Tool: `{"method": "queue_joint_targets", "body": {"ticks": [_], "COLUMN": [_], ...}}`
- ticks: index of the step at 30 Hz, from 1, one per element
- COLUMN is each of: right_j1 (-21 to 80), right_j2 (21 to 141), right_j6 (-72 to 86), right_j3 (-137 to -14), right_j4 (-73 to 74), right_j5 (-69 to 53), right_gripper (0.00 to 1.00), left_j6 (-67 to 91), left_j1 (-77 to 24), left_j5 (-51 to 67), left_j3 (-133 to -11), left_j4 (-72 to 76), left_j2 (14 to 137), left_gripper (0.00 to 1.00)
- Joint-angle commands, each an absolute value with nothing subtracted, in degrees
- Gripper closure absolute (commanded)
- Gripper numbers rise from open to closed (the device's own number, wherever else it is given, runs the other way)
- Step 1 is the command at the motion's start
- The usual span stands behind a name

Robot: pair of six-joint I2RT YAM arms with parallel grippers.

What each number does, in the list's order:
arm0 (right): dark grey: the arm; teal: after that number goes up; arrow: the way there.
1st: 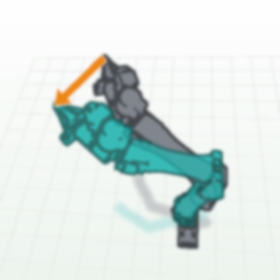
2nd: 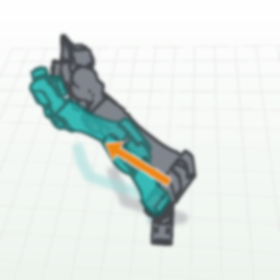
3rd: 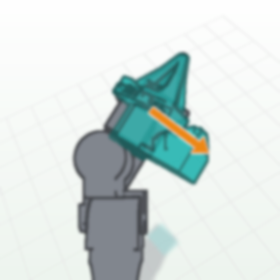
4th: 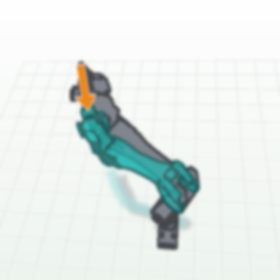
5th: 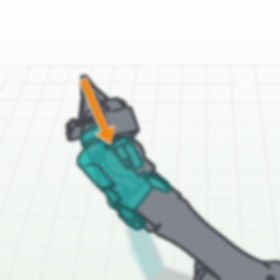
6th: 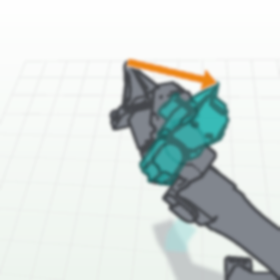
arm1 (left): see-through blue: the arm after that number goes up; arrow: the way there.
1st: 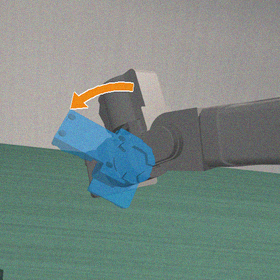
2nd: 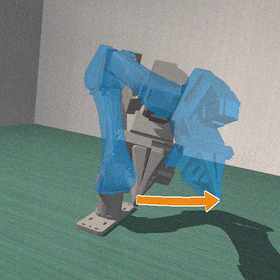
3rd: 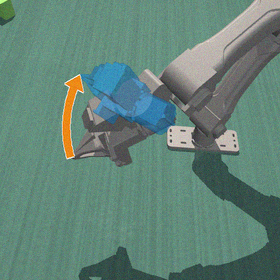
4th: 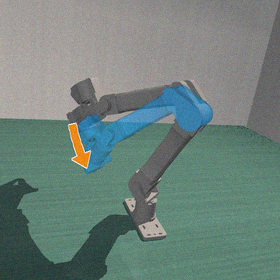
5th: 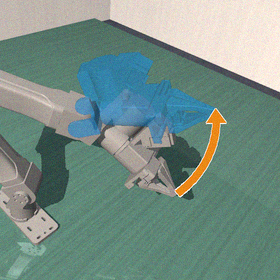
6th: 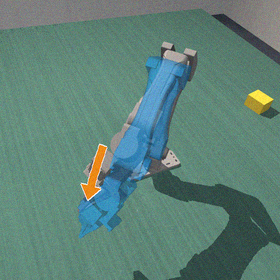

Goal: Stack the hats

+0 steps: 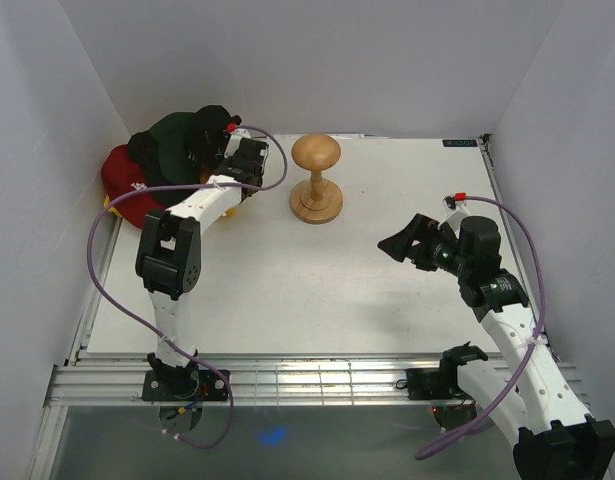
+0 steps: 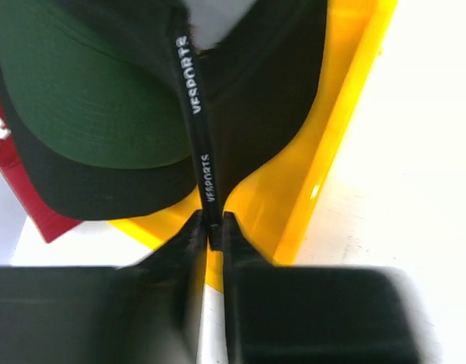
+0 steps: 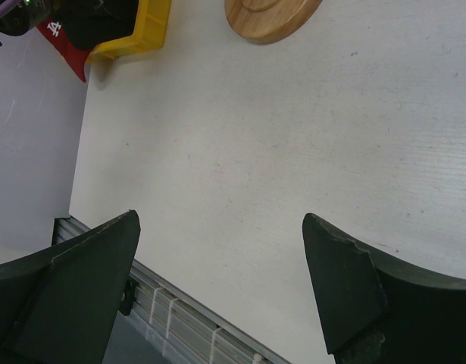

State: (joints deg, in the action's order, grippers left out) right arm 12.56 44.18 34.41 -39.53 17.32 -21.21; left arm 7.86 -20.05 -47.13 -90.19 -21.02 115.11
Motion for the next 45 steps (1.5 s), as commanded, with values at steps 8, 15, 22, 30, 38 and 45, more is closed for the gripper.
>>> {"method": "queue_joint_targets", "body": {"ticks": [8,15,22,30,38,45], "right_j1": [12.8,12.8,13.0,16.7,21.4,26.9], "right_j2": [44.2,45.7,48.9,52.1,54.0,58.3], "right_j6": [34.1,32.3,30.5,28.1,28.1,29.9], "right_j3": [-40.3,-41.1,-43.4,-47.9,-48.6,-52.6], "right_j4": [13.3,13.2,11.3,9.7,5.5,3.2], "right_j5": [-23.0,-23.2,-25.0,-22.2,-18.7,-16.3], "right_gripper": [0.06,0.06,0.05,0.02,0.02,0.01], "left_j6": [6.8,3.3,2.4,4.9,8.3,14.1], "left_j1": [-19.8,-19.7,-19.7,-19.9,-22.0,-23.7], "left_j5": [-51.1,-55.5,-57.9,-55.9,-52.7,-47.6], "left_j3": [-95.0,-101.1,-107.4,-110.2,-116.9,-121.3], "left_j4": [-22.5,-26.3,-30.7,-37.1,-48.6,-57.1], "left_j2": [110.6,110.9,110.4,108.1,106.8,103.8], "left_gripper": [1.00,1.00,1.00,1.00,1.00,1.00]}}
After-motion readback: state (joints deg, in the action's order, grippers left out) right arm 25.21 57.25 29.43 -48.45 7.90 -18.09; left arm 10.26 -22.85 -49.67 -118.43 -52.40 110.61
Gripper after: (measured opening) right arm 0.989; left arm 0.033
